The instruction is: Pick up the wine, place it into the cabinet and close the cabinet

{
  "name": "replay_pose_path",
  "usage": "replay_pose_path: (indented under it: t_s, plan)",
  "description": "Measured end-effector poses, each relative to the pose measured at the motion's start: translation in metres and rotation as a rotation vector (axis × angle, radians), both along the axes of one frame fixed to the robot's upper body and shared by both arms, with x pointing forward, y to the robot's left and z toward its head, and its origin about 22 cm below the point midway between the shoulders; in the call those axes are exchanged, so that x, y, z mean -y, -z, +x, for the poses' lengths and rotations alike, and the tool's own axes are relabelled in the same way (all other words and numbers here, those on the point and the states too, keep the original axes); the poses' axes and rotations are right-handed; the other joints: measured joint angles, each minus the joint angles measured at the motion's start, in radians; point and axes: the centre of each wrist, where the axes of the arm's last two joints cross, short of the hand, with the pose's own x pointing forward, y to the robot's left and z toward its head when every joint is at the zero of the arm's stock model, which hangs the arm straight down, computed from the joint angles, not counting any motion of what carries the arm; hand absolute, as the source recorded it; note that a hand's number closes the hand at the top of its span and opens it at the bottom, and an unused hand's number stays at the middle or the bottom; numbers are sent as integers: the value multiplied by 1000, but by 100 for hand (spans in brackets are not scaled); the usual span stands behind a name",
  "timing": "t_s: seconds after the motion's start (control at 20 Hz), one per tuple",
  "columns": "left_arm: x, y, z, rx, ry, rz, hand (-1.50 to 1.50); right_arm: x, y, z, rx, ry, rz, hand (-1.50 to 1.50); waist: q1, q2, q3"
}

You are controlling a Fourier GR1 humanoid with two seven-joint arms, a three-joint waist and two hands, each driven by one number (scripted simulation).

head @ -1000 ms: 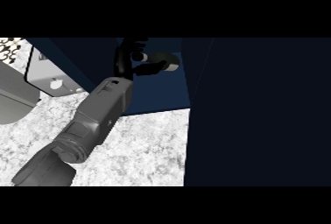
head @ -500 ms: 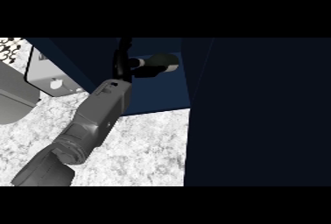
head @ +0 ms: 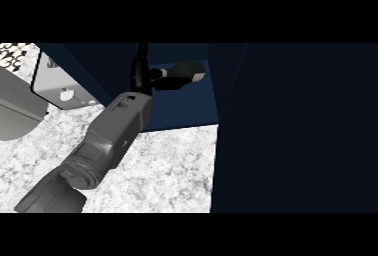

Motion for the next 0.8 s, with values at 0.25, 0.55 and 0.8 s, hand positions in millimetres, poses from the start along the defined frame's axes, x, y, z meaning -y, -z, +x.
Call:
replay_pose_path:
  t_s: [0.25,0.55,0.8]
  plan:
    - [10,1,-2,17,24,-31,-150,-2,-1,0,-3,-4,-1,-150,7,-4,0]
    - [22,3,-6,60,70,-74,-150,-5,1,-3,-10,-7,7,-150,20,-11,0]
    - [30,5,-10,107,109,-134,-150,-5,2,-1,-12,0,9,-150,24,-17,1]
